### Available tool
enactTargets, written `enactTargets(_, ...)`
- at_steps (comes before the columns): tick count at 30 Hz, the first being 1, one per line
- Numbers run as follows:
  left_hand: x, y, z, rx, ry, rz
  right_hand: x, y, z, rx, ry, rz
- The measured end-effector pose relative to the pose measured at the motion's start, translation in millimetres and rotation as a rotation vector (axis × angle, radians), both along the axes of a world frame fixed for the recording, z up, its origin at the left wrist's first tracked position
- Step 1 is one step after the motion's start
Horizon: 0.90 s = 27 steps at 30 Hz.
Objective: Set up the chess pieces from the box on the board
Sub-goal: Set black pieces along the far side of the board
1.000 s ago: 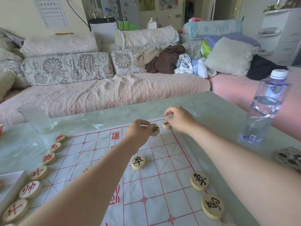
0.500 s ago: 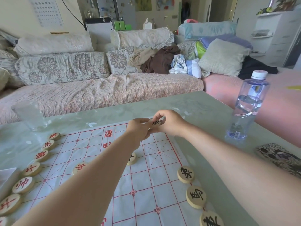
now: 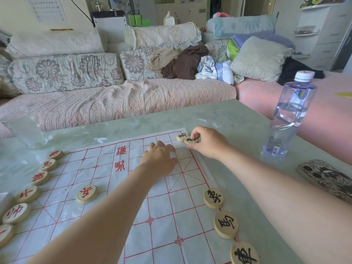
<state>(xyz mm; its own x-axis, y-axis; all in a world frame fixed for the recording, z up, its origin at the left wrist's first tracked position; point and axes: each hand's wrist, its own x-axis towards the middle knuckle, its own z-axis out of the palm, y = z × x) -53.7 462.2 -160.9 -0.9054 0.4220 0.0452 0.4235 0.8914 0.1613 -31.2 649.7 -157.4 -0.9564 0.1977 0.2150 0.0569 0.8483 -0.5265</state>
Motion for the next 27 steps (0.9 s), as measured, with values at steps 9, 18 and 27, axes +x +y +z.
enactTargets(9, 4, -8, 2, 0.095, -0.016, -0.006, -1, -19, 7, 0.117, -0.088, 0.036)
enactTargets(18, 21, -61, 21, 0.251, 0.048, 0.059, 17, -89, 38, 0.016, -0.025, 0.178)
enactTargets(27, 53, -195, 44, 0.329, 0.096, 0.202, 46, -217, 48, -0.040, -0.066, 0.403)
